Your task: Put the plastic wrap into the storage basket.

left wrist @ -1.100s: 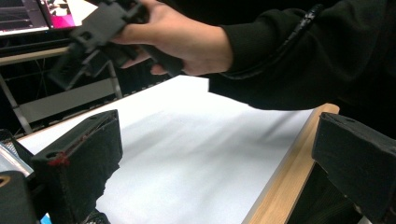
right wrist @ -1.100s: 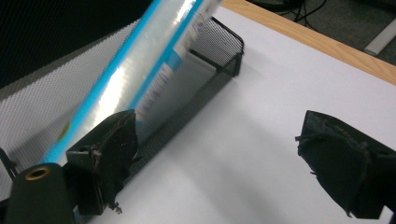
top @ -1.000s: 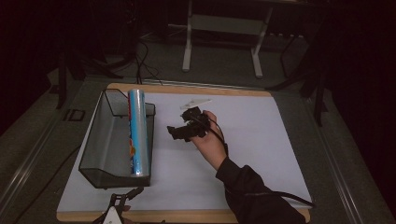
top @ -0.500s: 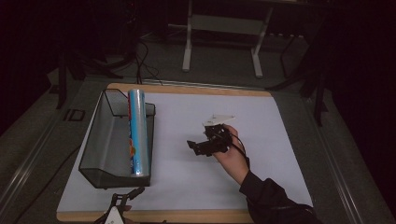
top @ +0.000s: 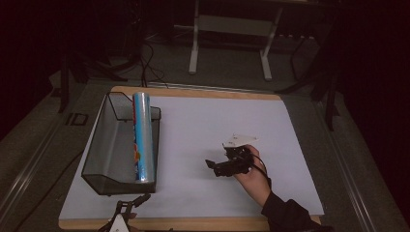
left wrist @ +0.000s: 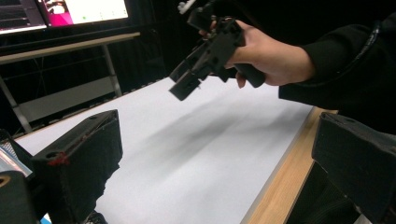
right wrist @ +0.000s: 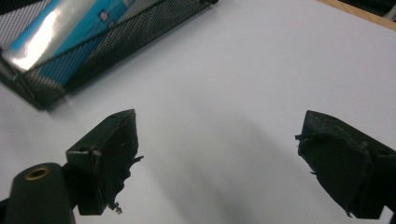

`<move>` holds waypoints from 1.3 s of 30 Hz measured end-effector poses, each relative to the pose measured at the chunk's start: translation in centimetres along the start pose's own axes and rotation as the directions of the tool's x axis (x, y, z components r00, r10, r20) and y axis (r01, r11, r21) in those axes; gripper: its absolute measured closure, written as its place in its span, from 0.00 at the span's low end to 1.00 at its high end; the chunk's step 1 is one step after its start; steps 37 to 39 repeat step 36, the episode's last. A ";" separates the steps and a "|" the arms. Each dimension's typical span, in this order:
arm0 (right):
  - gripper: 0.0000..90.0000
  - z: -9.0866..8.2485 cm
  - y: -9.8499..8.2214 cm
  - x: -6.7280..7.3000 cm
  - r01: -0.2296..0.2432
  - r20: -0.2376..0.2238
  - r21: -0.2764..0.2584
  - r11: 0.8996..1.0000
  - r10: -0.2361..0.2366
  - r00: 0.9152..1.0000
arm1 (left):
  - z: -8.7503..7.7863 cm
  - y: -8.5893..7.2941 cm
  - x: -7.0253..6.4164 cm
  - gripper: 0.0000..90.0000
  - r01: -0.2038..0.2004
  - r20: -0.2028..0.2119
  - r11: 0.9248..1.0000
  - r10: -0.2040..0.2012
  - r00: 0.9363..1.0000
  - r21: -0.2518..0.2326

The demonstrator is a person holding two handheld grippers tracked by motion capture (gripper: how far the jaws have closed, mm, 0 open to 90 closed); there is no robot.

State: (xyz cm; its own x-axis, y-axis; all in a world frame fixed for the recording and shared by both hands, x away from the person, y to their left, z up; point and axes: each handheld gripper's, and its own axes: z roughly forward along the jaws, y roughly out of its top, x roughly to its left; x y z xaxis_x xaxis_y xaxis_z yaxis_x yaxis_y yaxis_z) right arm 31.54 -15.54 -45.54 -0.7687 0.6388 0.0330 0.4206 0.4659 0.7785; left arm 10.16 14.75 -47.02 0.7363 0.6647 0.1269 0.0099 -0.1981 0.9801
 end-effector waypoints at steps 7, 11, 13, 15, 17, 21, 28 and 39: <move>0.13 -1.7 -1.9 -0.5 0.000 0.004 0.004 1.000 0.000 1.000 | 0.1 0.0 0.0 0.03 -0.001 0.001 1.000 0.001 1.000 0.003; 0.13 -2.5 -3.0 -0.8 -0.017 0.001 0.000 1.000 0.017 1.000 | 0.2 0.0 0.0 0.03 -0.004 0.000 1.000 0.004 1.000 0.006; 0.13 -2.8 -3.5 -0.9 -0.018 0.002 0.009 1.000 0.018 1.000 | 0.2 0.0 0.0 0.03 -0.005 0.001 1.000 0.005 1.000 0.007; 0.13 -3.2 -3.9 -0.8 -0.015 0.007 0.006 1.000 0.015 1.000 | 0.2 0.0 0.0 0.03 -0.005 0.001 1.000 0.005 1.000 0.007; 0.13 -3.6 -4.3 -0.7 -0.003 0.023 -0.007 1.000 0.003 1.000 | 0.2 0.0 0.0 0.03 -0.006 0.002 1.000 0.006 1.000 0.006; 0.13 -3.7 -4.9 -0.8 0.010 0.049 -0.032 0.999 -0.008 0.999 | 0.2 0.0 -0.1 0.03 -0.008 0.004 1.000 0.008 1.000 0.005; 0.13 -3.0 -5.1 -1.0 0.004 0.041 -0.026 1.000 -0.003 0.999 | 0.1 0.1 -0.1 0.03 -0.006 0.011 1.000 0.006 1.000 0.004; 0.13 -2.3 -5.5 -0.9 0.031 0.030 -0.010 0.999 -0.031 0.999 | 0.1 0.1 -0.2 0.03 -0.009 0.016 1.000 0.009 1.000 0.002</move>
